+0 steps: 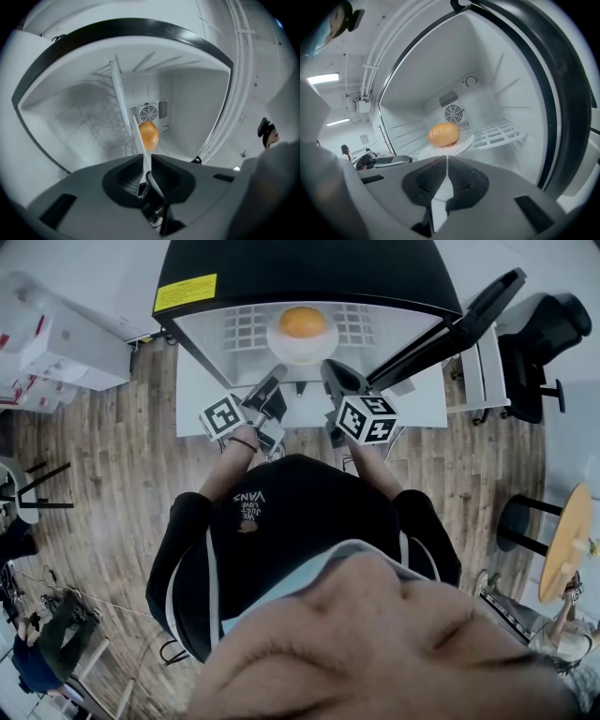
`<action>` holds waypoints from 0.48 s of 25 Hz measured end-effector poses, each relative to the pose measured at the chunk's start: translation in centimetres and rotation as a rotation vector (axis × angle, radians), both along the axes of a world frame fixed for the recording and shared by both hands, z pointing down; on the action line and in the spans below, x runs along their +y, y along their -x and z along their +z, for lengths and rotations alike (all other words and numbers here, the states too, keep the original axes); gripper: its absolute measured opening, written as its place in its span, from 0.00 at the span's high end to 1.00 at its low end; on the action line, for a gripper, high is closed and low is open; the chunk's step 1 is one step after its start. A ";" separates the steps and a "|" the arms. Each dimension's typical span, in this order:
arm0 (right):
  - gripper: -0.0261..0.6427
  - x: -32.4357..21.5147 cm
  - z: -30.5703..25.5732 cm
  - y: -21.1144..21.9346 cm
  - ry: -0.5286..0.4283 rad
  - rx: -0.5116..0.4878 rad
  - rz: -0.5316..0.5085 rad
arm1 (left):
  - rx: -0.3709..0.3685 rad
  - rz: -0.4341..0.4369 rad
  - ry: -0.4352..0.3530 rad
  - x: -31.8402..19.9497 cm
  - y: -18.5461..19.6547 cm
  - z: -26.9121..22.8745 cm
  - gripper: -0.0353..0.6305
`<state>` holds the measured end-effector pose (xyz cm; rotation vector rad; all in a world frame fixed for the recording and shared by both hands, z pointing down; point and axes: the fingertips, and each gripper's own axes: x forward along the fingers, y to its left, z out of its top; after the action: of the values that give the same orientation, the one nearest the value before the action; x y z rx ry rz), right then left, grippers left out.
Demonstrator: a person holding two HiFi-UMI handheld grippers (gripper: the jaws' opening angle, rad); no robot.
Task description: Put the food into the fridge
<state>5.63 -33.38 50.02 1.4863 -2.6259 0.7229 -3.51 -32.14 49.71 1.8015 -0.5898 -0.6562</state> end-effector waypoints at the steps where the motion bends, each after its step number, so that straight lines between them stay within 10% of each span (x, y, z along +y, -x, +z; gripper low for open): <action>1: 0.93 0.0 0.0 0.0 0.000 0.000 0.000 | -0.019 -0.004 -0.011 0.1 0.1 0.0 0.90; 12: 0.93 0.1 0.1 0.1 -0.004 0.005 0.006 | -0.505 0.002 -0.312 0.3 0.1 0.0 0.90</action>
<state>5.50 -33.29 50.10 1.4952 -2.6227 0.7139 -3.57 -31.87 49.71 2.2828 -0.8539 -0.2942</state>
